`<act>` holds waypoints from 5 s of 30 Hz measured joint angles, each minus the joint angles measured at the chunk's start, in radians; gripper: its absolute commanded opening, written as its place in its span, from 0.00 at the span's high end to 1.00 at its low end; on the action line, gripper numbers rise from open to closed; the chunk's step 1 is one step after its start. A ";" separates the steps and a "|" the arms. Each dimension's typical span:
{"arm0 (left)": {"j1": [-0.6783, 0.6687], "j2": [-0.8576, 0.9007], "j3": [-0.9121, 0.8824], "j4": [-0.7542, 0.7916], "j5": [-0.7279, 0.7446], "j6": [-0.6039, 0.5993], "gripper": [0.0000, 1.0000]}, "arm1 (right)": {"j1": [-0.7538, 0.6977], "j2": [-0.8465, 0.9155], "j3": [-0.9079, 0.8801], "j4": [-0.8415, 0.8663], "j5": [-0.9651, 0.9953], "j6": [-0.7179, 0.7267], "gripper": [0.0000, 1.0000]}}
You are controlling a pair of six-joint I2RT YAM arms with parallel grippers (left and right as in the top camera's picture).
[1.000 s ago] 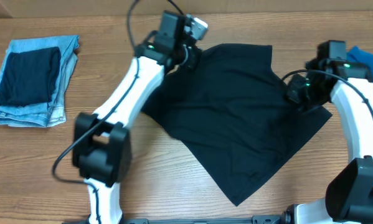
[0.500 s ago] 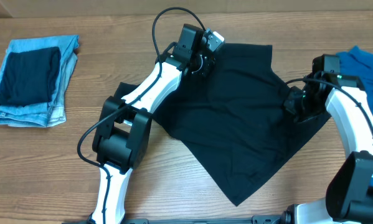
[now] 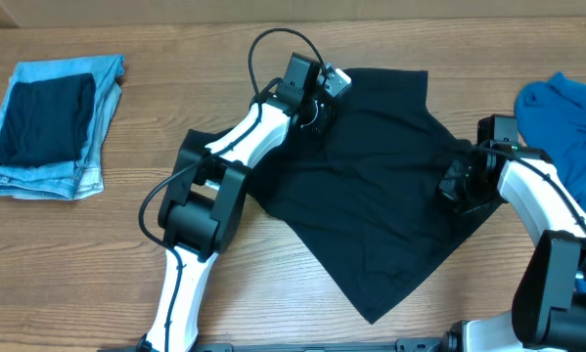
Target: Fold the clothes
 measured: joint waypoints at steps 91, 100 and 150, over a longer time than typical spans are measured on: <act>0.195 -0.015 0.411 -0.591 -0.320 -0.422 0.79 | 0.057 0.500 0.710 0.167 -0.170 -0.203 0.96; 0.196 -0.042 0.426 -0.659 -0.320 -0.409 0.77 | 0.092 0.462 0.914 -0.532 -0.188 -0.177 0.96; 0.197 -0.224 0.426 -0.958 -0.203 -0.402 0.33 | 0.252 -0.231 -0.225 0.209 0.101 0.129 0.64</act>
